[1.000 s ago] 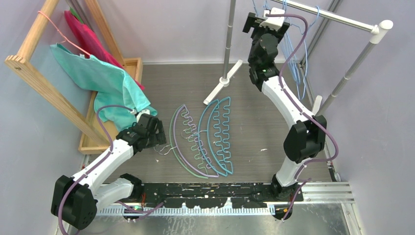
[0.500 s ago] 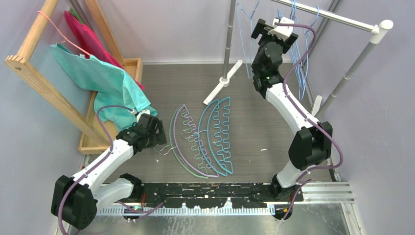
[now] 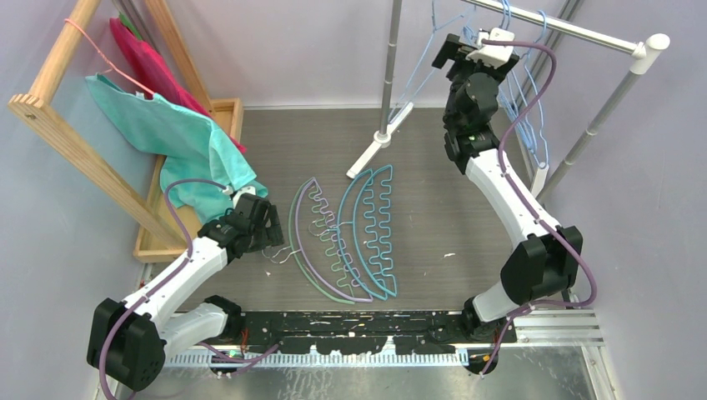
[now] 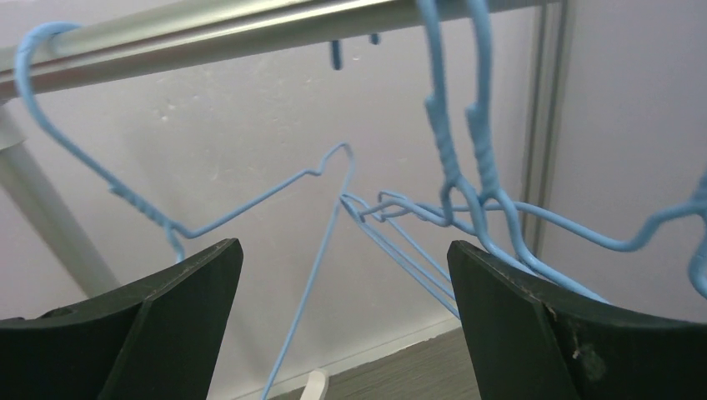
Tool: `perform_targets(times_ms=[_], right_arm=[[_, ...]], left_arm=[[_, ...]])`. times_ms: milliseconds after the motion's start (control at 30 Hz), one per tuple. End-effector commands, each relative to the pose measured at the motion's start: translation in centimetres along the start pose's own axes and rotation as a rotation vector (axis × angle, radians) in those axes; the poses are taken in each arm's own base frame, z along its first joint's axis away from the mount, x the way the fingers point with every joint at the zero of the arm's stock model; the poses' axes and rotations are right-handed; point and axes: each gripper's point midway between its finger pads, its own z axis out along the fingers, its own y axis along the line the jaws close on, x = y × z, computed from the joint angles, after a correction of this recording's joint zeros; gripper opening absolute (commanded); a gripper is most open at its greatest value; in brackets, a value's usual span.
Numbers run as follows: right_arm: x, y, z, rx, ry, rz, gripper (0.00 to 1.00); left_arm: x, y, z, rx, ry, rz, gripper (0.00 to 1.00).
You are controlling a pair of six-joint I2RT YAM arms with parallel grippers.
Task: Organize the hangers
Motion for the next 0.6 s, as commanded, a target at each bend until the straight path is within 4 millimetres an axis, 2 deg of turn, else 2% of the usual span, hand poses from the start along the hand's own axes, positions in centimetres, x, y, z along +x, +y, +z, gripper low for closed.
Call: perform_targets(times_ms=[0,233,367,567], right_arm=[[-4.6,3.0,-1.0,-0.207,-0.023,0.046,1.0],[-6.1,5.1,-3.3,-0.379,-0.011,0.1,1.0],[-7.2,7.5,-4.5,-0.524,-0.012,0.141,1.0],[-7.9,10.8,-5.5,-0.683,-0.006,0.186,1.0]], left_arm=[[-0.9,-0.3,-0.1,0.019,-0.038,-0.012,0.98],[-0.9,-0.4,-0.1,0.027,-0.036,-0.011,0.98],[-0.9,-0.5,-0.1,0.03,-0.035,-0.009,0.98],[-0.9,-0.6,0.1,0.029,-0.032,-0.007,0.98]])
